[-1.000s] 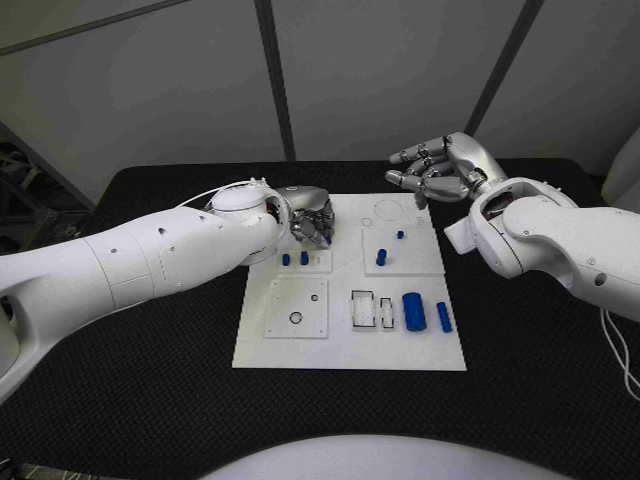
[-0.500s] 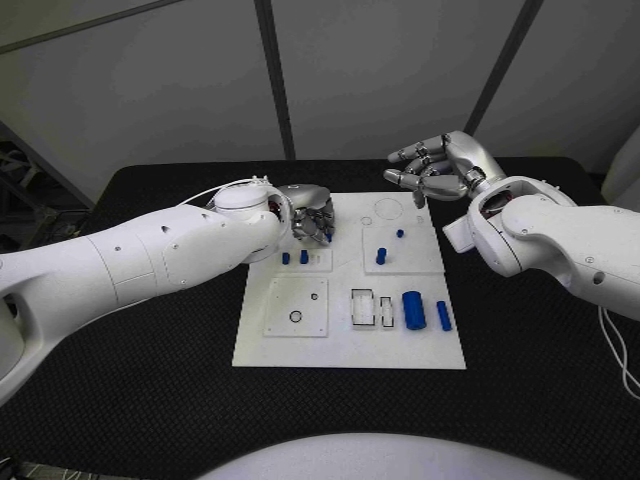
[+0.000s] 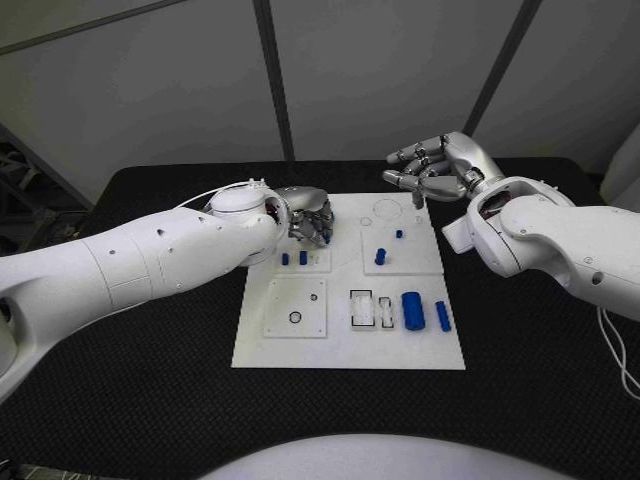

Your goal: Assemble the parts on the task board

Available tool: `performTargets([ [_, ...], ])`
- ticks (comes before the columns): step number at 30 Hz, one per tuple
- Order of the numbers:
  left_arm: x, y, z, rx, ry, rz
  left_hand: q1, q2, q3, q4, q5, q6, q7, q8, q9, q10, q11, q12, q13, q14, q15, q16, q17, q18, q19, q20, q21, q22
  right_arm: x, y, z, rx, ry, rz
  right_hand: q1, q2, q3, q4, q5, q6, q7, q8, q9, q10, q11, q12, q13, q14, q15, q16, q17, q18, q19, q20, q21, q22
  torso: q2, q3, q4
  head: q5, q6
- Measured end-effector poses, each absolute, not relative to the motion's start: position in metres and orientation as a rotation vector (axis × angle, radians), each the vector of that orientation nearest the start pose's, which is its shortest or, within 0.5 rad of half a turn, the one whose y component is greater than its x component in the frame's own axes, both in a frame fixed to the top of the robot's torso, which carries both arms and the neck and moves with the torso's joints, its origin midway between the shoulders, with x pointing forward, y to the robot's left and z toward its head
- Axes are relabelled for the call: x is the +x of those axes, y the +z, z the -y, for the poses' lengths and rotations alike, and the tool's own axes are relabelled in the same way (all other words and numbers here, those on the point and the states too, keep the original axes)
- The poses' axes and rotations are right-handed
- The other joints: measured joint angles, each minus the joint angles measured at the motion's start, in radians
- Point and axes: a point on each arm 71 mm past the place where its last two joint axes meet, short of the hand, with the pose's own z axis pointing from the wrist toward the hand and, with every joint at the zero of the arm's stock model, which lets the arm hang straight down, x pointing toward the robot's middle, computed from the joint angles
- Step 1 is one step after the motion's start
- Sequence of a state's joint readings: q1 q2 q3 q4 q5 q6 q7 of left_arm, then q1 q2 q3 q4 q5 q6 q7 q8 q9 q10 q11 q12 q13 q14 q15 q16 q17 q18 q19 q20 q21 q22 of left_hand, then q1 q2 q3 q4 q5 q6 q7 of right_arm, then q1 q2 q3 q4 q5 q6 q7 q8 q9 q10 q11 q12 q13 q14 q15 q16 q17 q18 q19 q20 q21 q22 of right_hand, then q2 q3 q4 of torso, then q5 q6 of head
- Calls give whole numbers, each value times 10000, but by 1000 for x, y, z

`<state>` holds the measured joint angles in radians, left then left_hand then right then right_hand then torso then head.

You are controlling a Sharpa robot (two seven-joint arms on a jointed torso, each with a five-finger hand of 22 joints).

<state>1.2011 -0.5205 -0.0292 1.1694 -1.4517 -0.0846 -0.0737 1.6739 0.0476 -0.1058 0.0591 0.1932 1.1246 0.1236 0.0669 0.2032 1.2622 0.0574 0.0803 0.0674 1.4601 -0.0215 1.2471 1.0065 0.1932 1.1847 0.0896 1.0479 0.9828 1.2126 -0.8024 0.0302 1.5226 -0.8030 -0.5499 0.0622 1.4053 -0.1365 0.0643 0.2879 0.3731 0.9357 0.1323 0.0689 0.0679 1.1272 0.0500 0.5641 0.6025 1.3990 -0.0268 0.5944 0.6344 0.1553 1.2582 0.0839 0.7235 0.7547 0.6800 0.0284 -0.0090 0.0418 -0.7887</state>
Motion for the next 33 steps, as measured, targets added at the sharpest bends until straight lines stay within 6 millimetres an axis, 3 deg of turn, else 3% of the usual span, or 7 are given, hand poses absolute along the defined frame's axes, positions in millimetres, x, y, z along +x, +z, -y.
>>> performTargets([
  [4,535,-214,-133,2486,-6365,-18551,0,-1,68,-11,0,50,11,-1,-13,1,1,0,5,0,0,0,-13,2,35,-35,58,102,501,-143,194,4879,10412,-14583,0,0,0,0,0,0,0,0,0,0,0,0,0,0,0,0,-1,1,0,0,0,0,-3,-3,8,-1,16],
  [19,532,-177,-148,1742,-6950,-17685,0,-2,97,-40,-1,66,-5,-4,-29,0,1,0,-4,0,0,0,-70,1,107,-36,119,173,502,-144,194,4886,10389,-14583,0,0,0,0,0,0,0,0,0,0,0,0,1,0,0,0,-2,0,0,0,0,-1,-8,-10,24,75,99],
  [33,529,-181,-188,1197,-6267,-18268,-57,54,150,-39,-5,138,-7,-51,-75,72,0,0,-4,0,0,0,-124,-2,106,-36,158,227,502,-144,197,4904,10339,-14582,0,0,0,0,44,0,0,0,0,0,0,0,-12,0,0,0,17,0,0,0,0,32,0,0,22,148,105],
])
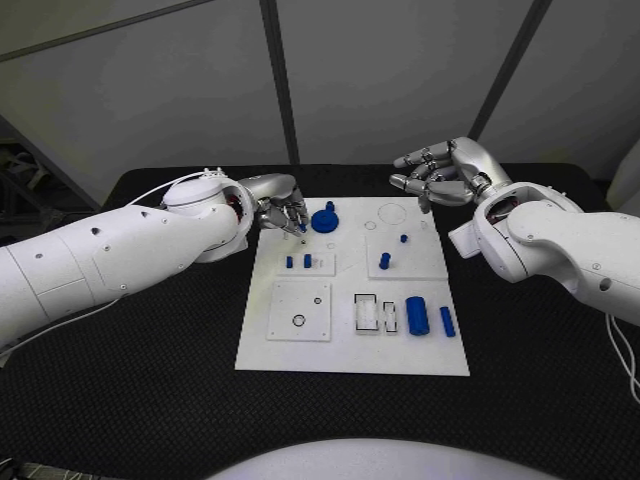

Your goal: Assemble the parts on the task board

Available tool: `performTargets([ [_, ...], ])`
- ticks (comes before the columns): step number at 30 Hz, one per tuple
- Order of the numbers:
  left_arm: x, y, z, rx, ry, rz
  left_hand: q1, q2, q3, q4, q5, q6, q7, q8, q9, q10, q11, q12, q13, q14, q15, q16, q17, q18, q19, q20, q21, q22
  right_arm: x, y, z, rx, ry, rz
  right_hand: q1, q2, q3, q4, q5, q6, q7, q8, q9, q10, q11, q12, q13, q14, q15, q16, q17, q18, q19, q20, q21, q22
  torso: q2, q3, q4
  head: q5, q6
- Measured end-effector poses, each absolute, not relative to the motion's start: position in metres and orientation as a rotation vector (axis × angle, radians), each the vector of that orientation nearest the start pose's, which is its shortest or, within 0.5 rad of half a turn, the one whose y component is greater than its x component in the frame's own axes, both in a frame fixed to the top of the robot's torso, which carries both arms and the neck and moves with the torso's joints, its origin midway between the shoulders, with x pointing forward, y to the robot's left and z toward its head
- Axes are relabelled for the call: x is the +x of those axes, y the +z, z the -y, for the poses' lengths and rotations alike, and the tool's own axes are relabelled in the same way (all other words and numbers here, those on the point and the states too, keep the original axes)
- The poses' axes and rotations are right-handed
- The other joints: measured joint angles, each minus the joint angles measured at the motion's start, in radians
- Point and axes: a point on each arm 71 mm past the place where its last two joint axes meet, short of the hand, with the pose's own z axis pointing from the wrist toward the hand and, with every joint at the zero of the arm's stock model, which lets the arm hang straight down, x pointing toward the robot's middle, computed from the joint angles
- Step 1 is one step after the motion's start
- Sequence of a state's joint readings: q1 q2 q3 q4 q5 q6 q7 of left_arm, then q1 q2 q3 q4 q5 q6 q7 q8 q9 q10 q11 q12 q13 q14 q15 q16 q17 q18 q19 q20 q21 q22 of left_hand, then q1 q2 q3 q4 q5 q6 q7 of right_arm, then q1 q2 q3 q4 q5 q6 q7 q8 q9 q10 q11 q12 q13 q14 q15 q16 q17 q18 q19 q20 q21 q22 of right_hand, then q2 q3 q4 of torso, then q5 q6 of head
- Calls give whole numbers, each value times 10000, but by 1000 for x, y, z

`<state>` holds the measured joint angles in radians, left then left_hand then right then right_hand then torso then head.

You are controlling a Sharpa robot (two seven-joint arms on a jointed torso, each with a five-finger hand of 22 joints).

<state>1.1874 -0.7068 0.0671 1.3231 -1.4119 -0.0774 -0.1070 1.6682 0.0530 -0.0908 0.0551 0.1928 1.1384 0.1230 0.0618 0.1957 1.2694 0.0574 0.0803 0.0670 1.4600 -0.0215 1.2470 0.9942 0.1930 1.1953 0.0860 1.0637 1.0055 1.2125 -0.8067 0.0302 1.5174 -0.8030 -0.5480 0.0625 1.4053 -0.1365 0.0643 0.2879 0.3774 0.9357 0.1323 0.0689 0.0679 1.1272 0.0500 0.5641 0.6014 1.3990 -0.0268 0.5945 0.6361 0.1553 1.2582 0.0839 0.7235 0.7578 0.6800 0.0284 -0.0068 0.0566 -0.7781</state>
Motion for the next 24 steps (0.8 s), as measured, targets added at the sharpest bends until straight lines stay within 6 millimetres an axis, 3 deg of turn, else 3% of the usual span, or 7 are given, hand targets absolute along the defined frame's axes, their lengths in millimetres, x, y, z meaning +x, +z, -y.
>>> performTargets([
  [9,526,-195,-192,1033,-6104,-18724,-40,-40,28,28,-47,0,0,-1,-17,0,0,0,-9,0,0,0,-40,1,0,0,0,-1,502,-144,197,4902,10343,-14589,0,0,0,0,0,0,0,0,0,0,0,0,0,0,0,0,-1,1,0,0,0,-1,12,0,-32,24,-8],
  [24,528,-204,-188,909,-6052,-18930,-38,-42,28,28,-47,-3,1,21,-3,0,0,0,-8,0,0,0,-72,1,-1,0,0,-17,503,-144,195,4894,10363,-14597,0,0,0,0,0,0,0,0,0,0,0,0,2,0,0,0,-3,1,0,0,0,-2,12,4,-33,-1,-46],
])
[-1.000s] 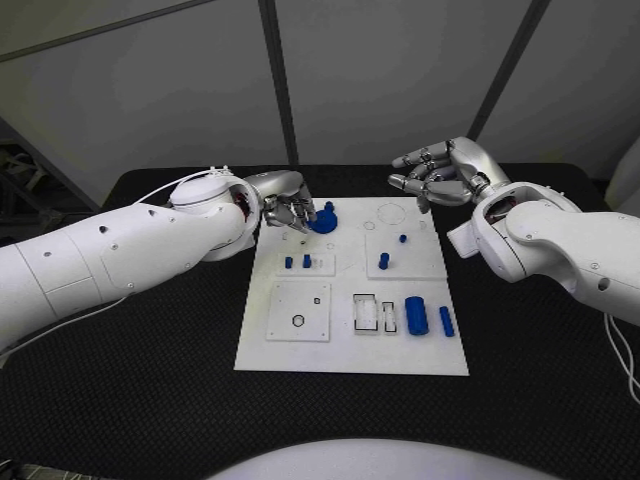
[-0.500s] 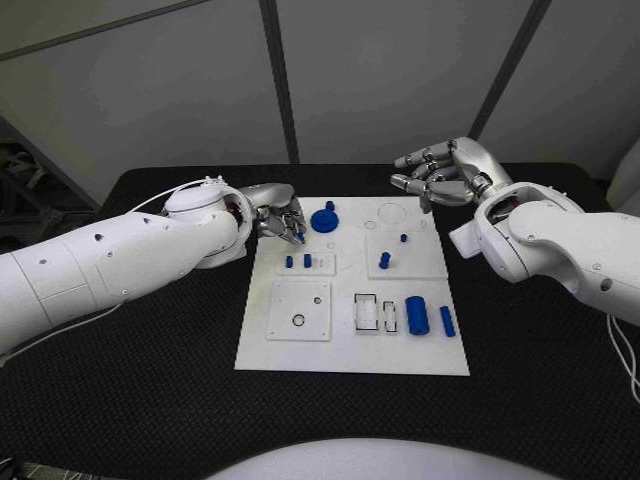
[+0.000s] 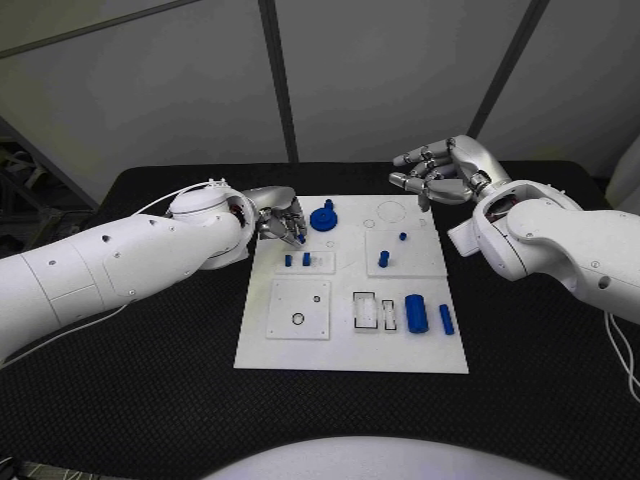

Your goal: Assemble the parts on the task board

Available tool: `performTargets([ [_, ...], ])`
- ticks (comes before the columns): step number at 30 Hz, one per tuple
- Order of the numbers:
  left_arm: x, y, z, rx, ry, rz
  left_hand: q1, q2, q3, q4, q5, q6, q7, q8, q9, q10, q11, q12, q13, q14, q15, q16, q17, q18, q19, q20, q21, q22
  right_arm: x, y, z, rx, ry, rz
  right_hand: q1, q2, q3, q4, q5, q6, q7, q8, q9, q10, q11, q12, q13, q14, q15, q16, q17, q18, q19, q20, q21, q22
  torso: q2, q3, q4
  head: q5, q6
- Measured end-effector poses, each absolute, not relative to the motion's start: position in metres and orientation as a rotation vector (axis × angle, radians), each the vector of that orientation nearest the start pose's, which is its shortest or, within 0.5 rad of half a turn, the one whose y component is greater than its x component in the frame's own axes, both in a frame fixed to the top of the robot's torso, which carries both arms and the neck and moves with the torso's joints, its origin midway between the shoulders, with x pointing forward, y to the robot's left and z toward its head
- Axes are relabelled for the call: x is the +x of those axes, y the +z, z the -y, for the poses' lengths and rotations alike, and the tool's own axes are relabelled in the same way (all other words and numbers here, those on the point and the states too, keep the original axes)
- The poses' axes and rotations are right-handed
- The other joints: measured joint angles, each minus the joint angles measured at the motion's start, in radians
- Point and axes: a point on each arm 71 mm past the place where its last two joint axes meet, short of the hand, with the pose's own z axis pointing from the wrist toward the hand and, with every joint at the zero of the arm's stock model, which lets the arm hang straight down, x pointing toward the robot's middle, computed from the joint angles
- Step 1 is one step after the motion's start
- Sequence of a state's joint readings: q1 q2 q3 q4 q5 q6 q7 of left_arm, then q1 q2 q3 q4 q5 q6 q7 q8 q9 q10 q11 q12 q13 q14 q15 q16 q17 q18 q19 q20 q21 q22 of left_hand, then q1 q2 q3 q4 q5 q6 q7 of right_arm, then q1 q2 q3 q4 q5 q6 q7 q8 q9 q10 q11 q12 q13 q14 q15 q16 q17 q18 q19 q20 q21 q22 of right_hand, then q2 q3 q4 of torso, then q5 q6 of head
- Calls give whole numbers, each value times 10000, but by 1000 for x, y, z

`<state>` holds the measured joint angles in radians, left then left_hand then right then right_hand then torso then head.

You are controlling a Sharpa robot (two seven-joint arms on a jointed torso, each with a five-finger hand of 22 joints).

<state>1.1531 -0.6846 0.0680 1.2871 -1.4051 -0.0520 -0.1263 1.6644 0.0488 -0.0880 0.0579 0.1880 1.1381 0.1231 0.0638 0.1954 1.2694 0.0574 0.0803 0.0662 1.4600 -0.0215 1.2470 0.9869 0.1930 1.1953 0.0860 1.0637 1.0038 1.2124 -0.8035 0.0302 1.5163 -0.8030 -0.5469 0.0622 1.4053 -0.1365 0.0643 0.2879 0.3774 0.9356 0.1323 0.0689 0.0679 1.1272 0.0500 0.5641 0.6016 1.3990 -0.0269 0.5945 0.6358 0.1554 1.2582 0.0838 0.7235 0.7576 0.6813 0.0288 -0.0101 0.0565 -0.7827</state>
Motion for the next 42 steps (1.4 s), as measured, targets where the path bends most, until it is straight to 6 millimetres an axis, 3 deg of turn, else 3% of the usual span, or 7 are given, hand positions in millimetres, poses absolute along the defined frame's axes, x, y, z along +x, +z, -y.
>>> performTargets([
  [22,531,-206,-186,830,-5951,-19080,-147,-64,74,10,-67,-24,23,-1,-96,-16,16,-69,-15,0,0,0,-110,2,-1,0,0,-40,503,-144,195,4892,10366,-14605,0,0,0,0,0,0,0,0,0,0,0,0,-10,0,0,0,18,0,0,0,0,-6,-7,1,9,-24,-16],
  [26,531,-207,-186,795,-5839,-19200,-282,-197,114,-26,-114,-420,130,7,-240,-111,111,-117,-23,36,36,-2,-154,2,-39,39,-78,-60,503,-144,196,4899,10352,-14621,0,0,0,0,0,0,0,0,0,0,0,0,-10,0,0,0,19,1,0,0,-41,-72,-6,1,9,-31,-28],
  [36,531,-210,-189,657,-5573,-19354,-527,-444,374,-42,-113,-1723,147,7,-848,-237,58,-117,-23,36,36,-116,-402,2,-39,39,-119,-60,503,-145,198,4854,10216,-14780,17,-17,29,-29,0,0,0,0,0,-289,72,-305,-311,0,0,-110,127,0,0,0,-84,-77,-13,-3,9,-41,-35],
  [42,531,-210,-192,566,-5496,-19289,-631,-550,482,-41,-113,-2003,145,7,-1020,-329,77,-118,-22,36,36,-116,-492,2,-39,38,-194,-59,505,-147,201,4561,9926,-15052,408,-19,246,-160,-144,150,63,0,13,-419,91,-1102,-980,242,53,152,525,-1,402,2,596,665,-13,-7,10,-35,-32],
])
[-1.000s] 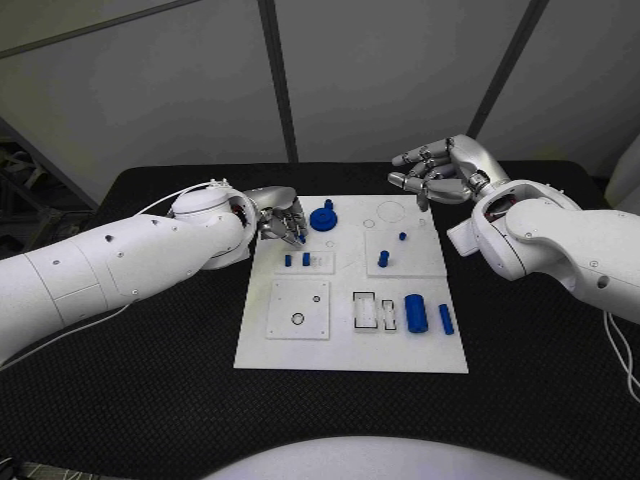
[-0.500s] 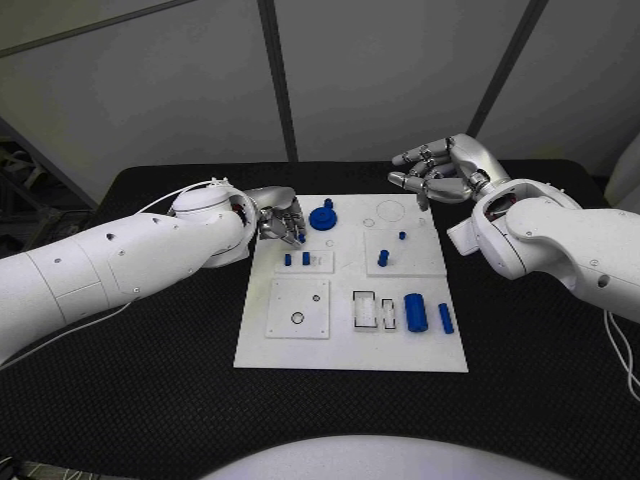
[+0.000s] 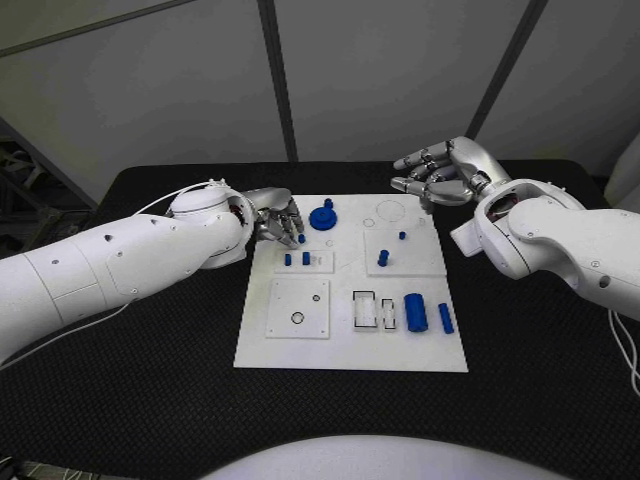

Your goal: Assemble the parts on the task board

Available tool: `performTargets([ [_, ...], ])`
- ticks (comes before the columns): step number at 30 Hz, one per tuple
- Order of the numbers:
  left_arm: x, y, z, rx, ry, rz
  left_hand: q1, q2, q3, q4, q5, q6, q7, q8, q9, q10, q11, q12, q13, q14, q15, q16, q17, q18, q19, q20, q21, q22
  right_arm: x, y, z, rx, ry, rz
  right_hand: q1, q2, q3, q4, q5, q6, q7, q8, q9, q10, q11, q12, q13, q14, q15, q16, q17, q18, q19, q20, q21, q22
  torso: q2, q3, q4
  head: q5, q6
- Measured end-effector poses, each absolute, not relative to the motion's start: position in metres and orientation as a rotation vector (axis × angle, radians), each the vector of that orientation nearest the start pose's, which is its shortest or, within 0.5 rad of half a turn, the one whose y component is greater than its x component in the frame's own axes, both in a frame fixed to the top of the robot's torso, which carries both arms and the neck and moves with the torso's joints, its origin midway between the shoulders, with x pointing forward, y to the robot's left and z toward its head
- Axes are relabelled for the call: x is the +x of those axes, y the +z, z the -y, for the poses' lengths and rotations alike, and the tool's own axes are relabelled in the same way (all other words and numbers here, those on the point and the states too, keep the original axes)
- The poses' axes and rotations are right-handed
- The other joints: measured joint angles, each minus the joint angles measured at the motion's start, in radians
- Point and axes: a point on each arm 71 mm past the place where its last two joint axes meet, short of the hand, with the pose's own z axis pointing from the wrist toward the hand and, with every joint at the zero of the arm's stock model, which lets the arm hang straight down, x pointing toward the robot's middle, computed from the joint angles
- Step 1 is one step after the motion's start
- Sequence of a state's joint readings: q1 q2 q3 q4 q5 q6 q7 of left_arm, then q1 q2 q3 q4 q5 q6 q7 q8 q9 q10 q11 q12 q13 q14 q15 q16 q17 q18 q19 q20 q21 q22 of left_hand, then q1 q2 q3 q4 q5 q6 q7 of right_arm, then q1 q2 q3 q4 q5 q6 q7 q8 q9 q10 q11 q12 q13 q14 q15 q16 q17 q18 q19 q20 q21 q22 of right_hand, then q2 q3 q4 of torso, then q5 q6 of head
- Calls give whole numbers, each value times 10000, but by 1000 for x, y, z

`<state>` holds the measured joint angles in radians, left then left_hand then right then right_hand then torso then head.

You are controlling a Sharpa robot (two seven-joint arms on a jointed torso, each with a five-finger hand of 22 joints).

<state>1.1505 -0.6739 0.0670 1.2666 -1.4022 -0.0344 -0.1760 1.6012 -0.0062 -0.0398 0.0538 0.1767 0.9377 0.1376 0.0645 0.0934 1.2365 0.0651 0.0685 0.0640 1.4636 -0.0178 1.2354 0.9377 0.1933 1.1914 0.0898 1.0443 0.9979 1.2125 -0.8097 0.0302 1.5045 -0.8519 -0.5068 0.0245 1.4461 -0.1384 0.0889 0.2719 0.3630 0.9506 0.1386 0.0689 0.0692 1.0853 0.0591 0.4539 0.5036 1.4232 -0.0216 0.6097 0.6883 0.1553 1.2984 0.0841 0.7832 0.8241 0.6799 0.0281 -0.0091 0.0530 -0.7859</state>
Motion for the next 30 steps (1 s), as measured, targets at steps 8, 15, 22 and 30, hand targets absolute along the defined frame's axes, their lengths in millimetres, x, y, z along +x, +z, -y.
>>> performTargets([
  [8,532,-208,-206,300,-5273,-19116,-52,-53,117,-1,0,-9,57,-1,-44,-58,58,0,1,-53,53,-199,-271,-3,-107,59,-175,-171,510,-157,207,2976,8643,-16281,616,34,702,-310,0,1118,-78,242,263,47,25,-1822,-1541,386,-72,2695,2215,-506,1180,-74,3115,2914,0,-2,3,-93,59],
  [15,532,-201,-235,-1270,-6070,-18498,5,-4,743,-147,1,1393,-48,605,122,342,-8,197,53,-504,-8,-1198,-1736,3,-821,30,-1135,-1041,511,-164,201,45,6602,-17052,844,-154,1245,-667,-209,1437,-129,116,338,704,62,-3157,-2671,420,-36,4413,3501,-786,1496,-38,4769,4538,1,4,3,-491,173],
  [22,527,-188,-256,-4644,-9037,-17038,-251,-258,1526,-196,6,1687,-72,483,62,492,-63,197,35,-1290,-38,-3505,-4445,6,-1485,-21,-2328,-1921,513,-168,194,-2005,4915,-17061,763,-235,1376,-798,-350,1467,-94,5,337,781,87,-3634,-3025,448,-9,4786,3745,-784,1531,-3,5034,4840,4,10,15,-758,277],
  [30,512,-179,-262,-8614,-12722,-15076,-571,-413,2142,-265,-18,1721,-37,323,20,507,-77,155,35,-1377,-20,-4201,-4837,6,-1521,15,-2711,-2136,513,-175,187,-3126,3919,-16965,696,-377,1437,-859,-405,1404,-32,5,305,653,214,-3865,-3252,453,75,5026,3886,-783,1565,32,5248,4840,8,-8,14,-898,341],
])
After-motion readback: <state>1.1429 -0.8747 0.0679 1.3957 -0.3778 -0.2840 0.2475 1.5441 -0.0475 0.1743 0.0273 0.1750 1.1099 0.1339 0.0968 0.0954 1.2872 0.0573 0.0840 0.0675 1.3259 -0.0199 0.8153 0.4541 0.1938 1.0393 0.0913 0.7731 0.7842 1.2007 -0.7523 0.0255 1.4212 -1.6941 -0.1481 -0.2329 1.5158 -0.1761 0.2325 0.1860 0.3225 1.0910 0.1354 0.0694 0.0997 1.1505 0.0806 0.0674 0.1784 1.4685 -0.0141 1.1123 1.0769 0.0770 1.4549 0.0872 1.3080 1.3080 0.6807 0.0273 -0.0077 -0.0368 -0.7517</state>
